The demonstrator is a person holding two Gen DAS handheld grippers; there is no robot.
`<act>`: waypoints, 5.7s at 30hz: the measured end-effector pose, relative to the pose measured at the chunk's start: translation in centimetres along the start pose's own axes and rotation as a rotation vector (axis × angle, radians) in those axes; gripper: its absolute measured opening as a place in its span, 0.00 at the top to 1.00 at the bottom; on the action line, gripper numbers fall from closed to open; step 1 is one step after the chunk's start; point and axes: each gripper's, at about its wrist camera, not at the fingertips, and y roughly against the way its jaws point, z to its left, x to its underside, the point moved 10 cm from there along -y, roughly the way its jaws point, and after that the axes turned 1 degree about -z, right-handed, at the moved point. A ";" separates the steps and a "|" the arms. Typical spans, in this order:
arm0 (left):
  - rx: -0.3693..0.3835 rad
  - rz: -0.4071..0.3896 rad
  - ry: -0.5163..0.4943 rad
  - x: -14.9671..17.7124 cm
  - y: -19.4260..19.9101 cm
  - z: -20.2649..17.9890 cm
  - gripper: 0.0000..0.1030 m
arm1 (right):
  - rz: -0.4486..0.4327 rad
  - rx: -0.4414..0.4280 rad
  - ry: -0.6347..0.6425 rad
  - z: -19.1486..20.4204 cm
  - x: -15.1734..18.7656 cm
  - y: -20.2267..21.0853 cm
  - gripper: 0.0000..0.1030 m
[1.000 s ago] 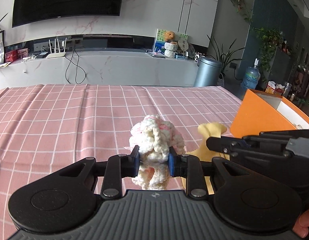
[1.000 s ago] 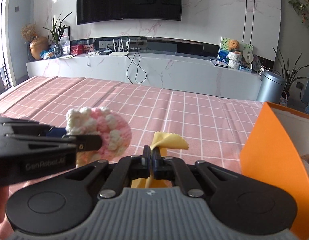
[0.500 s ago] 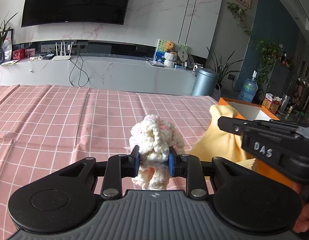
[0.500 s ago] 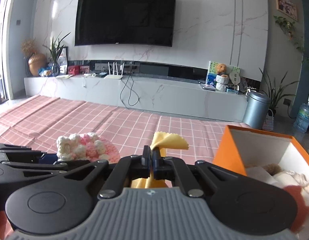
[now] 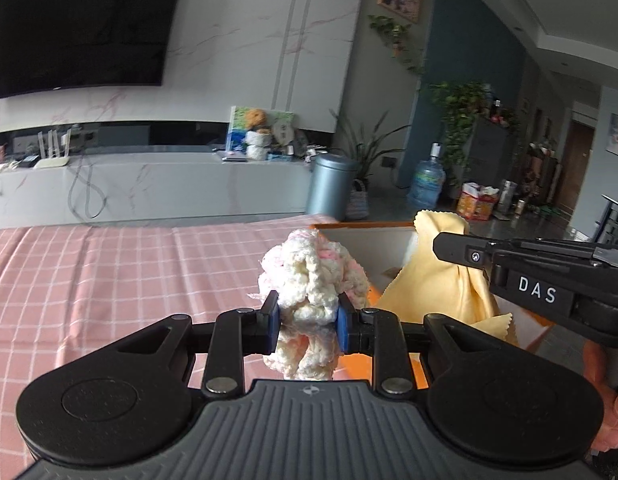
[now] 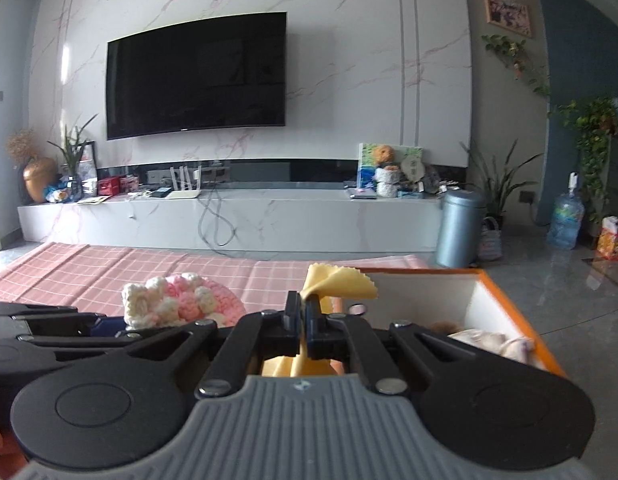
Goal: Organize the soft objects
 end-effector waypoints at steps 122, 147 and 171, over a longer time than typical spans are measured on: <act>-0.187 -0.039 -0.054 4.3 -0.4 -4.0 0.10 | 0.179 0.304 -0.302 -10.7 9.4 4.9 0.02; -0.259 0.103 -0.062 6.6 -1.2 -3.4 0.10 | 0.193 0.315 -0.240 -10.6 9.6 4.3 0.03; -0.262 0.098 -0.071 6.0 -1.0 -3.7 0.10 | 0.194 0.314 -0.241 -10.6 9.6 4.3 0.03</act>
